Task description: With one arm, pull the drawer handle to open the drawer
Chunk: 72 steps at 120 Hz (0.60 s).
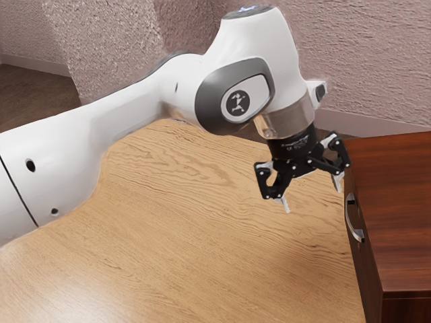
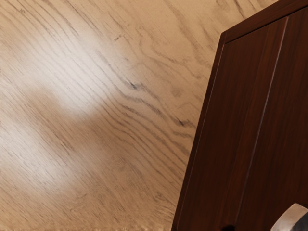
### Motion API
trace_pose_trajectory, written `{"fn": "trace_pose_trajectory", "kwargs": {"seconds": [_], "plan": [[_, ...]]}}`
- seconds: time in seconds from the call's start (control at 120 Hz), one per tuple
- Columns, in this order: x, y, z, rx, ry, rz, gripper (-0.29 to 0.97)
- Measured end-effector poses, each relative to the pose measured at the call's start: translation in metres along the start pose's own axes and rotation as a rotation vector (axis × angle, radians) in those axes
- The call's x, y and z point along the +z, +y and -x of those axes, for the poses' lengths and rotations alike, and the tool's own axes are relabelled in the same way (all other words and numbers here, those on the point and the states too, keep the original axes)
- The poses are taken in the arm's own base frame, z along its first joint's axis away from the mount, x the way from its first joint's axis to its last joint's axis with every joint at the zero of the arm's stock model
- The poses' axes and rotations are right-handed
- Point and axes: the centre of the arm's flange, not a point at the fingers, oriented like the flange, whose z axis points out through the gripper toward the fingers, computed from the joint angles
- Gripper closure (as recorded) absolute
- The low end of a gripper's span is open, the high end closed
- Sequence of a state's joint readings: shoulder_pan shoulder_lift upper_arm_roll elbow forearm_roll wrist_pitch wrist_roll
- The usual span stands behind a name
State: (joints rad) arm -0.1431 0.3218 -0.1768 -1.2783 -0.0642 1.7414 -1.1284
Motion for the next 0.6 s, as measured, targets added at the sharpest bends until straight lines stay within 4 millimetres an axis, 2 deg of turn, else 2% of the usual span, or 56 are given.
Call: {"fn": "trace_pose_trajectory", "kwargs": {"seconds": [0.092, 0.6], "plan": [[-0.002, -0.007, -0.001, -0.022, -0.002, 0.027, 0.0], [0.008, -0.008, 0.009, -0.044, -0.049, 0.098, 0.0]]}}
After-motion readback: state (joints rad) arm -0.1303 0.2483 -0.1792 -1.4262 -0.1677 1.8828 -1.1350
